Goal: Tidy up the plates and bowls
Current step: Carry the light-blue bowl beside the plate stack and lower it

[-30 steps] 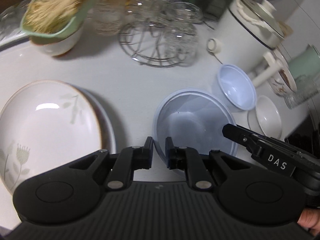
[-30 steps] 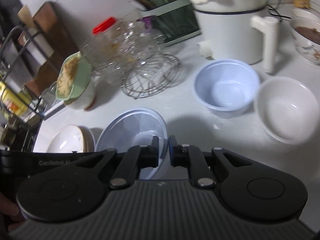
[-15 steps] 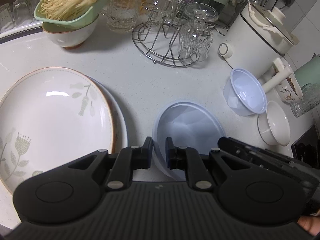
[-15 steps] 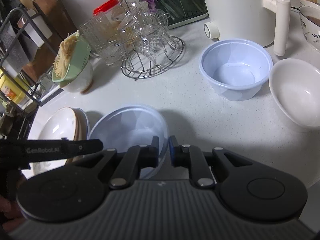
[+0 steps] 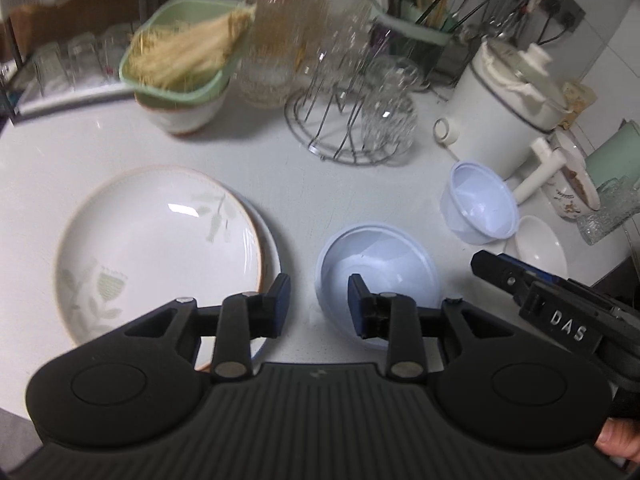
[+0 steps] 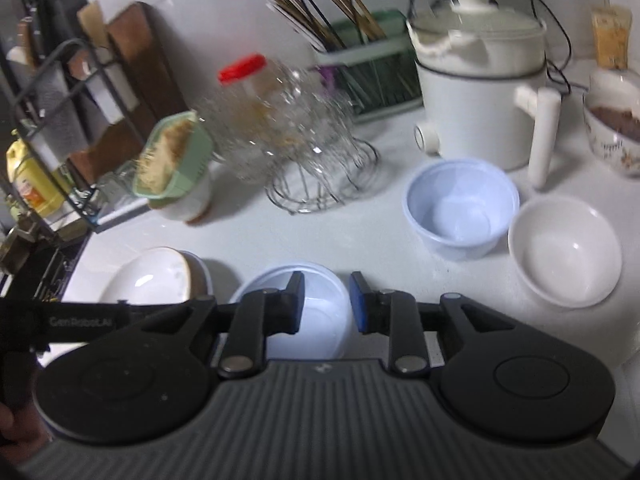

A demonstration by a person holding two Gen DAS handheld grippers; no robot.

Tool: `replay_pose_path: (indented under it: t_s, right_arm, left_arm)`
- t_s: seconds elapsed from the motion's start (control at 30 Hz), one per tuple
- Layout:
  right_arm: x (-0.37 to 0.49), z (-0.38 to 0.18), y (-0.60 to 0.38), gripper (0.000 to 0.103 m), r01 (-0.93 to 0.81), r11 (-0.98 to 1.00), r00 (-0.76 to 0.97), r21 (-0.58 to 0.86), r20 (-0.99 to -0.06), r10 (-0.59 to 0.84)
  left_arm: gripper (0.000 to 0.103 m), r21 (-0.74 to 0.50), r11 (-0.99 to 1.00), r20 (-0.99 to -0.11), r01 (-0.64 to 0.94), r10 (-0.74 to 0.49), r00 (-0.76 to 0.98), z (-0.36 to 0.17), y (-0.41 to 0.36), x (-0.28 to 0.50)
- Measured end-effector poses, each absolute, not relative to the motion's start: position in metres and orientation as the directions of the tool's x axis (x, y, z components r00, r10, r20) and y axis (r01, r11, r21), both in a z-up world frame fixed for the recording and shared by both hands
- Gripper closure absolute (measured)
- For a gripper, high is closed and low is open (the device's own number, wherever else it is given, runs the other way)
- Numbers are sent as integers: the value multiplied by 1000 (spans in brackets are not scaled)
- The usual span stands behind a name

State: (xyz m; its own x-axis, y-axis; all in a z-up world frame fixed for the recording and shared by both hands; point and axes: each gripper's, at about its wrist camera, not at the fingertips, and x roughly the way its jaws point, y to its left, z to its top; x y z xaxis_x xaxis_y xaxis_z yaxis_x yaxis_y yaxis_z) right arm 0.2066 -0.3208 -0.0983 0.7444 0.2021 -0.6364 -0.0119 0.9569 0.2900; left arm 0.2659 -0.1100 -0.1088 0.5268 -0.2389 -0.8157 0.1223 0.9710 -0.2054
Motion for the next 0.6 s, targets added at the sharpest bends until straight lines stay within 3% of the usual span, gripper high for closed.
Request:
replay_pose_path:
  t_s: [0.6]
  right_arm:
    - [156, -39, -318, 74, 62, 962, 813, 265, -573, 105]
  left_arm:
    - [67, -245, 936, -745, 252, -347, 569, -35, -99, 232]
